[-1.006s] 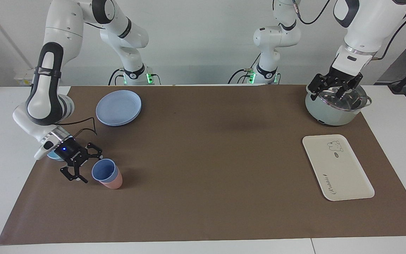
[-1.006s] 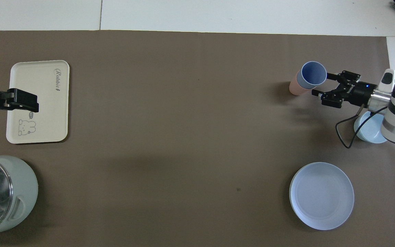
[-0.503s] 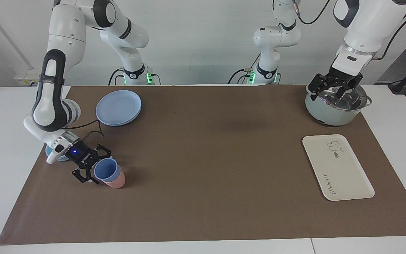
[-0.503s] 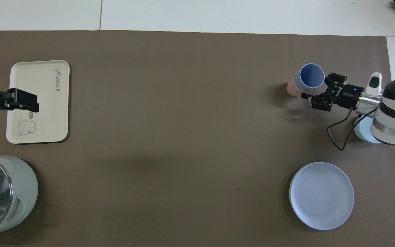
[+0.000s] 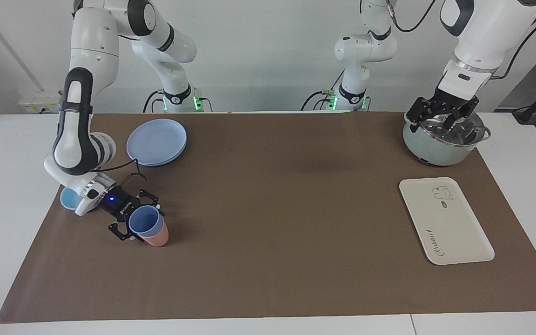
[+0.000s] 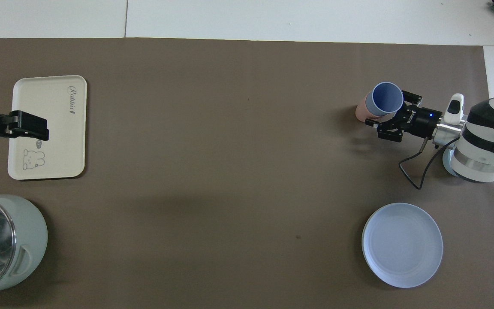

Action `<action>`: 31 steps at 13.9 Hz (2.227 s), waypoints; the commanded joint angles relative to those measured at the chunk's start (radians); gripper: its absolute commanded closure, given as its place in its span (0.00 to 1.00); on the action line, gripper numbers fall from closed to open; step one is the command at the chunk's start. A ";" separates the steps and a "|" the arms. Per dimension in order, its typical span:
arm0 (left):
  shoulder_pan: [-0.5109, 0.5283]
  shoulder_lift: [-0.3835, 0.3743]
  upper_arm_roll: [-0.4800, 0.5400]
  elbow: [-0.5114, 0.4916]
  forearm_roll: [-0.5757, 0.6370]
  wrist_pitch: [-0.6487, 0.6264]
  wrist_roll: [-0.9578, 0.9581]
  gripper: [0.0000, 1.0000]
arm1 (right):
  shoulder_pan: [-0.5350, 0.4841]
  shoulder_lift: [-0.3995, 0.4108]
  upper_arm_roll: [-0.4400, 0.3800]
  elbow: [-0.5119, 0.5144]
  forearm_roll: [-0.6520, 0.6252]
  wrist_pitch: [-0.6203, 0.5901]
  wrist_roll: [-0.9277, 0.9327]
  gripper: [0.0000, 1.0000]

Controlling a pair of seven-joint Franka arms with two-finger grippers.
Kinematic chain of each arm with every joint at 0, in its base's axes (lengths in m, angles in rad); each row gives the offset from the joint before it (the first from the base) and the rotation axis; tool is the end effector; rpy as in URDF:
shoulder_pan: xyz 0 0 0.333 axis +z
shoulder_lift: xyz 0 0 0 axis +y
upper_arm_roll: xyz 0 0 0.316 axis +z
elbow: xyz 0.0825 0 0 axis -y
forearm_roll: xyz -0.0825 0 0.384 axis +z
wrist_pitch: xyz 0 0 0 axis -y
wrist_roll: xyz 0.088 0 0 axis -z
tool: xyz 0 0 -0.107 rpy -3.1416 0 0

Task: Place cup on tray
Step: 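Lift the cups with the right gripper while the left gripper reaches over, then grasp the blue cup with the left gripper and pull it from the pink cup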

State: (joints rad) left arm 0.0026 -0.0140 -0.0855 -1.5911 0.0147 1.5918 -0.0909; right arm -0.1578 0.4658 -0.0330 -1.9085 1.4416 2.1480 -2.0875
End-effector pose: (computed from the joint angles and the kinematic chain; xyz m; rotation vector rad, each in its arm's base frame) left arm 0.5504 -0.0445 0.6245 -3.1269 -0.0122 -0.0250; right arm 0.6259 -0.0777 0.2599 -2.0821 -0.9774 -1.1298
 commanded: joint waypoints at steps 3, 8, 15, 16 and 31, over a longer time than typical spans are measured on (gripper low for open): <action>-0.018 -0.030 0.010 -0.035 -0.012 0.017 0.008 0.00 | 0.020 -0.016 0.004 -0.023 0.077 0.018 -0.049 0.73; -0.016 -0.030 0.012 -0.035 -0.012 0.005 0.002 0.00 | 0.038 -0.071 0.004 0.008 0.045 0.061 0.079 1.00; -0.121 -0.044 0.007 -0.150 -0.183 0.210 -0.004 0.00 | 0.225 -0.352 -0.001 0.016 -0.629 0.144 0.784 1.00; -0.122 -0.034 0.007 -0.147 -0.273 0.244 -0.042 0.00 | 0.256 -0.381 0.001 0.020 -0.743 0.139 0.890 1.00; -0.435 0.238 -0.005 -0.032 -0.874 0.783 -0.329 0.33 | 0.589 -0.418 0.007 0.065 -1.411 0.096 1.454 1.00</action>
State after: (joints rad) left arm -0.4196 0.2157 -0.1033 -1.6400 -0.8401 2.3787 -0.4126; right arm 0.4218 0.0387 -0.0250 -1.8671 0.0800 2.2677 -0.6716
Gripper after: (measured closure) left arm 0.313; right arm 0.163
